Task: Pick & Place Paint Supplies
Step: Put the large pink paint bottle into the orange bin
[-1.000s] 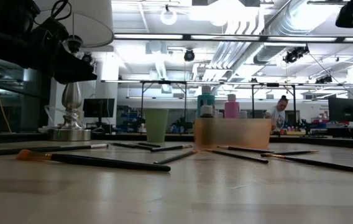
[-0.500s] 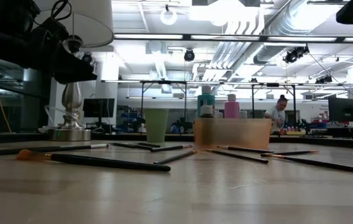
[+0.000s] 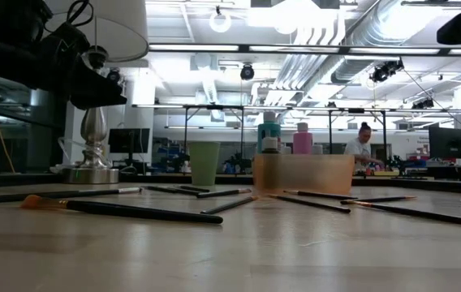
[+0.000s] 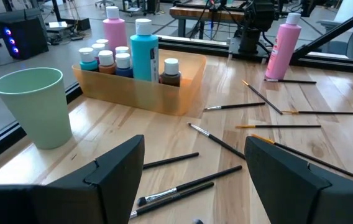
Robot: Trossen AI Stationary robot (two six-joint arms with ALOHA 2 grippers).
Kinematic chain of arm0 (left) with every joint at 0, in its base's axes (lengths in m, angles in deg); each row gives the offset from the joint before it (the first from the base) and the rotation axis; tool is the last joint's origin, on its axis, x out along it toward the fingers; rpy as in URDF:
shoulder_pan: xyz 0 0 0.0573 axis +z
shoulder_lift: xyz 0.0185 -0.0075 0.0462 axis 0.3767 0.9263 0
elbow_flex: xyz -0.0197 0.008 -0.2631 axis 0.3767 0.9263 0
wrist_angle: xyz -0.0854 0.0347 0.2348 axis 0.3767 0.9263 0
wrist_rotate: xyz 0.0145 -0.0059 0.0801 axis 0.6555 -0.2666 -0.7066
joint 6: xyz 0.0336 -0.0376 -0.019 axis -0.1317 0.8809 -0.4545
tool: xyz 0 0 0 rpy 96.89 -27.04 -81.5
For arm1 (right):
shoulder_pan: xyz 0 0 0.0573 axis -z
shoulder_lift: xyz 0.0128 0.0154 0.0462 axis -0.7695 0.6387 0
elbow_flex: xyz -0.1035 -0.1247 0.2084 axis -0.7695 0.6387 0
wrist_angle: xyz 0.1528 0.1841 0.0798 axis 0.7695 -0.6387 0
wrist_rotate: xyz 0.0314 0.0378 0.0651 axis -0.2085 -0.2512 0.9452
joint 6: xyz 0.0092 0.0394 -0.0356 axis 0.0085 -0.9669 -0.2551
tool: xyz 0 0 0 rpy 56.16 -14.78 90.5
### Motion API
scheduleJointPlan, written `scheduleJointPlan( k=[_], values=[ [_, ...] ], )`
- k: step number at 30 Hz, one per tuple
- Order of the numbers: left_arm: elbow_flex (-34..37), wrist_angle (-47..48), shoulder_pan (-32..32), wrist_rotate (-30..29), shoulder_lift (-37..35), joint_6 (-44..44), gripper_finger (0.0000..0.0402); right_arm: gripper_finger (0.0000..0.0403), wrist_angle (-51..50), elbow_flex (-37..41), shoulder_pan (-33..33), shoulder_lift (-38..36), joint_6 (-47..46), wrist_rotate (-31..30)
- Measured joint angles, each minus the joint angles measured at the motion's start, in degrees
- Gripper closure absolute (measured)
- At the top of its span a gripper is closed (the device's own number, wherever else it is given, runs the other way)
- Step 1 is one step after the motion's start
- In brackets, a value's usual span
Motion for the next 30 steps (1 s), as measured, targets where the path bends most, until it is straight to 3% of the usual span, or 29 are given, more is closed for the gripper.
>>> scheduleJointPlan(
  k=[12, 24, 30],
  values=[
    [0.00, 0.00, 0.02, 0.02, 0.00, 0.00, 0.0128, 0.0170, 0.17, 0.00, 0.00, 0.00, 3.01, -0.09],
    [0.00, 0.00, 0.00, 0.02, 0.00, 0.00, 0.0128, 0.0175, 3.53, 3.15, 0.00, 0.11, 2.51, 0.45],
    [0.00, 0.00, 0.00, 0.01, 0.02, 0.00, 0.0128, 0.0215, 2.86, 3.15, 0.00, 0.11, 2.33, 1.72]
  ],
)
